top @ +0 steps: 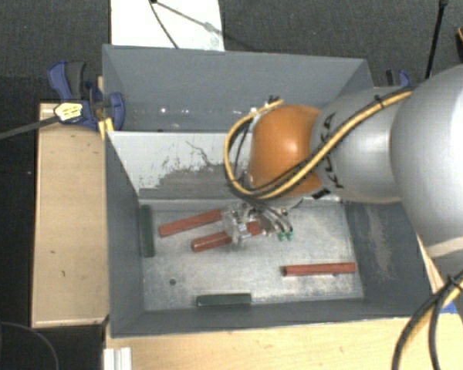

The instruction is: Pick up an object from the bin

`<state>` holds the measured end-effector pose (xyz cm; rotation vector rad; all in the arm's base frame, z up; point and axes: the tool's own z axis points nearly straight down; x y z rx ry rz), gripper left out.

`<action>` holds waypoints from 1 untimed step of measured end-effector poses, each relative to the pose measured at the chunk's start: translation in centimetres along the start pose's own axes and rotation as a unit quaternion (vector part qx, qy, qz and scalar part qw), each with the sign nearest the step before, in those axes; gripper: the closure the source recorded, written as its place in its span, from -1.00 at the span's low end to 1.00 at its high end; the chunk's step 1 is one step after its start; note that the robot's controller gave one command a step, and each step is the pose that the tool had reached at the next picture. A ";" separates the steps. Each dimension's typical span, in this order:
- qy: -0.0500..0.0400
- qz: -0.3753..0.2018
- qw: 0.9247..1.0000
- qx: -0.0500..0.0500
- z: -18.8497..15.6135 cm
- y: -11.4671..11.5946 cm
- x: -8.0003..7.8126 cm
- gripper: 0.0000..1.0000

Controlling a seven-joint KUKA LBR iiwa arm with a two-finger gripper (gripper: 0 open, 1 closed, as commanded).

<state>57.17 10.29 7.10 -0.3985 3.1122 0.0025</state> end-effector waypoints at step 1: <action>-0.004 -0.024 1.000 0.001 -14.0 0.6 -0.1 1.00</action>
Offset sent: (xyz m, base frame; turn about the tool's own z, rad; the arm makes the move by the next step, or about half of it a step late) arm -0.0036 0.0048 0.1339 -0.0521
